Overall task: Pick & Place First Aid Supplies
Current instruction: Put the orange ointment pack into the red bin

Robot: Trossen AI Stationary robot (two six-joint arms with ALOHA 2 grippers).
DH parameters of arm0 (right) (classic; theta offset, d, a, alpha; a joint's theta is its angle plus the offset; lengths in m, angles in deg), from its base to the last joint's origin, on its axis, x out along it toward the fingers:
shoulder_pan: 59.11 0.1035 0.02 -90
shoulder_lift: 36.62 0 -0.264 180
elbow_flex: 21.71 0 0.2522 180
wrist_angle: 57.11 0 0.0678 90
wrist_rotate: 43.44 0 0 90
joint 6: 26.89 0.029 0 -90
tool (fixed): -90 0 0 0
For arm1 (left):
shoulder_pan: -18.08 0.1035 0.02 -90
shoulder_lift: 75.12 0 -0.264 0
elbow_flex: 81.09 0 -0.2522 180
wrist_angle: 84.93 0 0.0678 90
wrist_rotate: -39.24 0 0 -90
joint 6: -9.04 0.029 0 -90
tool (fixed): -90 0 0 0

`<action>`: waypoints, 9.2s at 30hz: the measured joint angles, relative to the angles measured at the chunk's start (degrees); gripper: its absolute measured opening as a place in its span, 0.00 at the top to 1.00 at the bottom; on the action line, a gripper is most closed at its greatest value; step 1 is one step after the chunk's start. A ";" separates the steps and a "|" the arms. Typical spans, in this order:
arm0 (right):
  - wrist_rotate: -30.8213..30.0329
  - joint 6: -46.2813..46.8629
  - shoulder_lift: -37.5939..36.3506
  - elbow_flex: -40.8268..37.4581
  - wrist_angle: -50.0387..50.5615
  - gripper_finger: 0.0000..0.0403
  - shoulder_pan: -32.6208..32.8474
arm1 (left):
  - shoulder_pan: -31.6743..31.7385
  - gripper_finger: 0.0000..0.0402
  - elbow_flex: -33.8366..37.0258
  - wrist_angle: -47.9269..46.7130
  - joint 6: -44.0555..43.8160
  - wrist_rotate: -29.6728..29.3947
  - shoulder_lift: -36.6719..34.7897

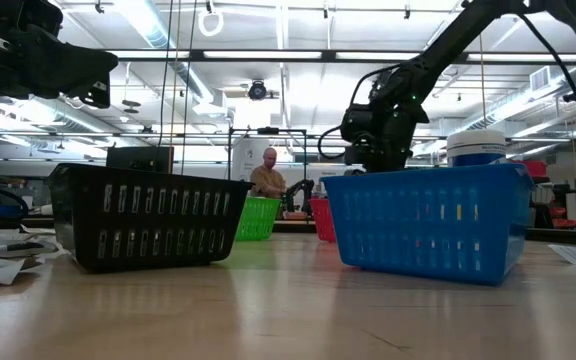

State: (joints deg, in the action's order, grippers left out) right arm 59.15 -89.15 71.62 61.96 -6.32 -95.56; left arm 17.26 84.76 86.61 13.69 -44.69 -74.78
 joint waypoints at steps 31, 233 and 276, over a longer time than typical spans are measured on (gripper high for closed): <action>-3.09 -2.29 3.03 0.03 -0.84 0.40 1.13 | 0.02 0.94 0.00 0.00 0.00 -0.01 0.02; -10.37 22.06 -13.33 0.02 4.58 0.63 16.86 | 0.02 0.94 -0.02 0.00 0.00 0.00 0.02; -2.64 33.69 -21.20 -22.48 -9.66 0.50 3.15 | 0.01 0.94 0.00 -0.01 0.00 0.00 0.01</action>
State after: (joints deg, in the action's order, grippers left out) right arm 56.51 -55.46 50.42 39.47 -15.98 -92.41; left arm 17.27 84.76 86.60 13.69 -44.69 -74.77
